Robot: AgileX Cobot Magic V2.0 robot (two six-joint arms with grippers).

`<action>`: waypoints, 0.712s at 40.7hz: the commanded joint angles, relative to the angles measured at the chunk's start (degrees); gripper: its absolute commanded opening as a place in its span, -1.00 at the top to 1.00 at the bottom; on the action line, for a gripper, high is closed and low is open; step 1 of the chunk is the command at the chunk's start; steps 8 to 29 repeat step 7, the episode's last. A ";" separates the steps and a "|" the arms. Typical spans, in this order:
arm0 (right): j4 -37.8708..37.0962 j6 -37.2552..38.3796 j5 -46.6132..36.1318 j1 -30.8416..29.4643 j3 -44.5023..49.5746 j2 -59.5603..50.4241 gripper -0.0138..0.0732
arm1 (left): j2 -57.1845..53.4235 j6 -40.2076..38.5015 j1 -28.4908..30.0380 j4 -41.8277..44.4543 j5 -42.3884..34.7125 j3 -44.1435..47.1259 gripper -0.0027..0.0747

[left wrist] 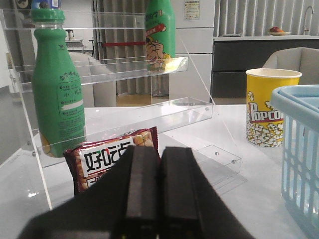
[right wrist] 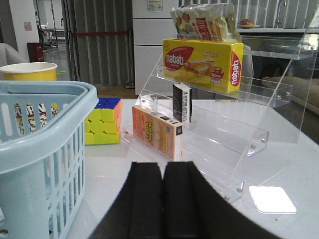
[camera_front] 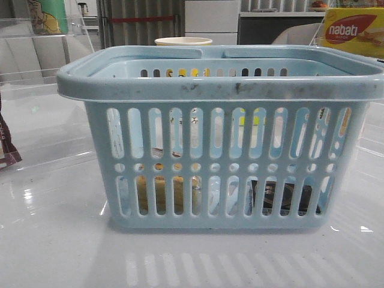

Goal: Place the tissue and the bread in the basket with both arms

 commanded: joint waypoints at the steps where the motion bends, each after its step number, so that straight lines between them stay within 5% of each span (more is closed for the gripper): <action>1: -0.56 0.30 -5.36 0.04 -0.26 -0.79 0.55 | -0.83 -0.30 -0.24 -0.42 -4.71 0.30 0.68; 29: -0.56 0.30 -5.36 0.04 -0.26 -0.79 0.55 | -0.83 -0.30 -0.24 -0.42 -4.71 0.30 0.68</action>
